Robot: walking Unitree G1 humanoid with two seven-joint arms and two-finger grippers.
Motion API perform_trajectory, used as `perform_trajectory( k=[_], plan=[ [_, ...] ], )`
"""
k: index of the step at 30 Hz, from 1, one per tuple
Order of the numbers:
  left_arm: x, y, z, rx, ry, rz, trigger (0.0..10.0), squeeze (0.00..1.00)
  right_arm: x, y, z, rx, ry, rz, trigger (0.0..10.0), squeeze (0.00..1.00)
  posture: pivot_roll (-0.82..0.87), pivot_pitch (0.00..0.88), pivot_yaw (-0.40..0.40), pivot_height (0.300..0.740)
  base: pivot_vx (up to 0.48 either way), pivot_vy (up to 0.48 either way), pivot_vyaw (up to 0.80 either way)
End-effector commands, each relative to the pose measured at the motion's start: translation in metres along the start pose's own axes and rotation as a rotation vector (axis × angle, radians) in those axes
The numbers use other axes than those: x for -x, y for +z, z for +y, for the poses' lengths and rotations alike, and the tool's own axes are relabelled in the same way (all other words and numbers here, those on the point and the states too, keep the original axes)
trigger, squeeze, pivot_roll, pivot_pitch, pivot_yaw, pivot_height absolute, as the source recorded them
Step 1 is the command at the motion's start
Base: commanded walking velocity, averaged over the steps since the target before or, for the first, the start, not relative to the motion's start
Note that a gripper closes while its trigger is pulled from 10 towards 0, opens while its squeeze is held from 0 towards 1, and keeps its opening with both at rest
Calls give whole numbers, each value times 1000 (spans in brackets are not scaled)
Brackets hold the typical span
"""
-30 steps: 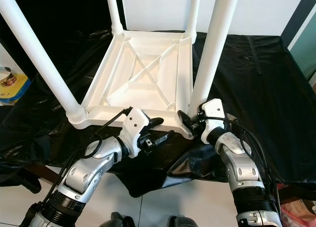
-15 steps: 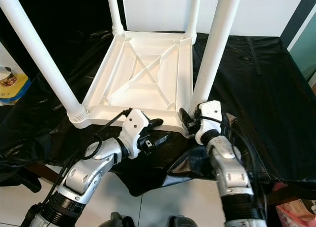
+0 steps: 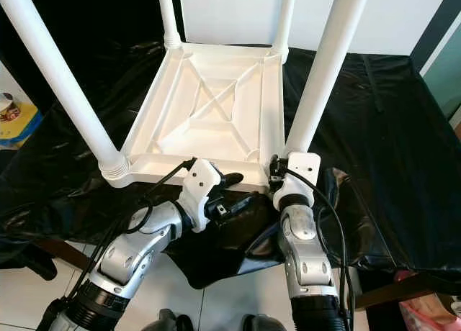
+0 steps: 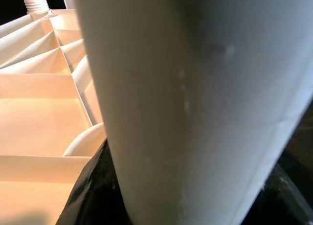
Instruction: Building children table
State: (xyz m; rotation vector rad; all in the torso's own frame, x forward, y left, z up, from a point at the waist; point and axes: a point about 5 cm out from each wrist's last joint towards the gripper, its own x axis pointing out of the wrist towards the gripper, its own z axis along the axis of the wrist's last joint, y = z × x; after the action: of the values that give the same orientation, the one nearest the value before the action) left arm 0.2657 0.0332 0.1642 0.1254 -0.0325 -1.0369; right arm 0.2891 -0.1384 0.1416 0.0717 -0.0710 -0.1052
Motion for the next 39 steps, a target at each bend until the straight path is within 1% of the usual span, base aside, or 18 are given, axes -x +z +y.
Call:
perform_trajectory(
  k=[1, 5, 11, 18, 19, 21, 22, 24, 26, 29, 30, 32, 33, 34, 35, 37, 38, 39],
  plan=[
    [1, -4, 2, -2, 23, 9, 10000, 0, 4, -11, -3, -11, -12, 65, 10000, 0, -180, 107, -31, 740, 0, 0, 0],
    [1, -4, 3, -6, 21, 12, 10000, 0, 5, -9, -3, -2, -3, 53, 10000, 0, -176, 107, -29, 740, 0, 0, 0],
    [1, -2, 4, -17, 11, 9, 10000, 0, 8, 1, -3, 40, 62, -24, 10000, 0, -166, 103, -7, 740, 0, 0, 0],
    [1, 0, 7, -30, 12, 10, 10000, 0, 14, 6, -5, 54, 111, -67, 10000, 0, -144, 108, -3, 740, 0, 0, 0],
    [3, 0, 7, -31, 13, 11, 10000, 0, 17, 7, -6, 49, 133, -78, 10000, 212, -139, 111, -3, 740, 0, 0, 0],
    [3, 0, 7, -31, 13, 11, 10000, 0, 17, 7, -6, 49, 133, -78, 10000, 212, -139, 111, -3, 740, 0, 0, 0],
    [5, 0, 8, -34, 17, 15, 10000, 0, 20, 8, -9, 40, 154, -87, 10000, 1000, -135, 110, -3, 740, 0, 0, 0],
    [5, 0, 8, -34, 17, 15, 10000, 0, 20, 8, -9, 40, 154, -87, 10000, 1000, -135, 110, -3, 740, 0, 0, 0],
    [7, 0, 9, -37, 20, 18, 10000, 0, 26, 12, -16, 43, 190, -118, 10000, 1000, -133, 105, -4, 740, 0, 0, 0],
    [7, 0, 11, -39, 21, 18, 10000, 0, 28, 14, -19, 39, 221, -130, 10000, 1000, -136, 100, -6, 740, 0, 0, 0],
    [6, 2, 12, -43, 19, 15, 10000, 0, 30, 15, -22, 51, 273, -143, 10000, 925, -138, 95, -8, 740, 0, 0, 0],
    [6, 2, 12, -43, 19, 15, 10000, 0, 30, 15, -22, 51, 273, -143, 10000, 925, -138, 95, -8, 740, 0, 0, 0],
    [5, 2, 13, -46, 16, 13, 10000, 0, 31, 16, -24, 59, 309, -149, 10000, 925, -138, 95, -8, 740, 0, 0, 0],
    [5, 3, 13, -40, -1, 12, 10000, 0, 30, 16, -26, 64, 382, -141, 10000, 0, -140, 88, -8, 740, 0, 0, 0],
    [5, 3, 13, -40, -1, 12, 10000, 0, 30, 16, -26, 64, 382, -141, 10000, 0, -140, 88, -8, 740, 0, 0, 0],
    [4, 3, 11, -32, -24, 13, 10000, 0, 28, 15, -30, 73, 468, -125, 10000, 0, -139, 84, -8, 740, 0, 0, 0],
    [4, 3, 11, -32, -24, 13, 10000, 0, 28, 15, -30, 73, 468, -125, 10000, 0, -139, 84, -8, 740, 0, 0, 0],
    [4, 4, 12, -32, -34, 12, 10000, 0, 25, 15, -32, 76, 499, -119, 10000, 0, -134, 81, -11, 740, 0, 0, 0]
  ],
)
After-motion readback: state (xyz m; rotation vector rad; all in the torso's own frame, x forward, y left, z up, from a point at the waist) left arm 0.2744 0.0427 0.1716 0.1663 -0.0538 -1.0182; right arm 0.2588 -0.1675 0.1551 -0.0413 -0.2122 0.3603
